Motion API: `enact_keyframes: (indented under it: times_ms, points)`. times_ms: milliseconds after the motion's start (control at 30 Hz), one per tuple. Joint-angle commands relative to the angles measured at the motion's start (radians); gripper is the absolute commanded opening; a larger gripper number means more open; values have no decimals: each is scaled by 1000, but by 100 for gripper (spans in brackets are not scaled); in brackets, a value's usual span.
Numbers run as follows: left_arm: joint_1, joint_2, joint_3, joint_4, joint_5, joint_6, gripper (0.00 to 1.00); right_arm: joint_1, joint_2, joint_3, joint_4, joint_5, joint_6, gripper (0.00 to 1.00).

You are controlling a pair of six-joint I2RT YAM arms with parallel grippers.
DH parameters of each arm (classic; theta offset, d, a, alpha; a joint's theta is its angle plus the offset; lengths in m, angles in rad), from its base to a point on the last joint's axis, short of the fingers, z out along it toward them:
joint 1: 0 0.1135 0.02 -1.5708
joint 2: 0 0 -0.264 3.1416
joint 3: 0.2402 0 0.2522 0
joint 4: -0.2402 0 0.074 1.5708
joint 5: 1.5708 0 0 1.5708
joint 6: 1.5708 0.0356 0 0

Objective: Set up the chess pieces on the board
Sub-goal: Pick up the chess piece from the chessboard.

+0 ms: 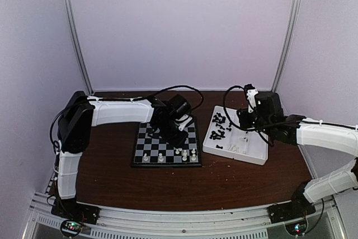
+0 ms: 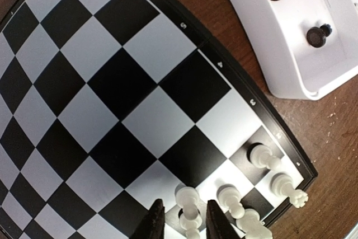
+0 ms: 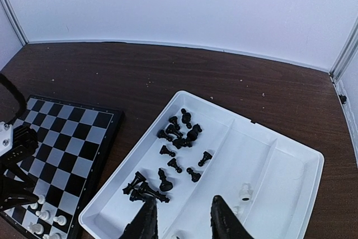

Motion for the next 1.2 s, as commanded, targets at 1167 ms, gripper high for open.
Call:
enact_keyframes:
  times_ms: [1167]
  points:
    - [2,-100,-59,-43,-136,-26,3,-24,-18,-7,32,-11,10,33]
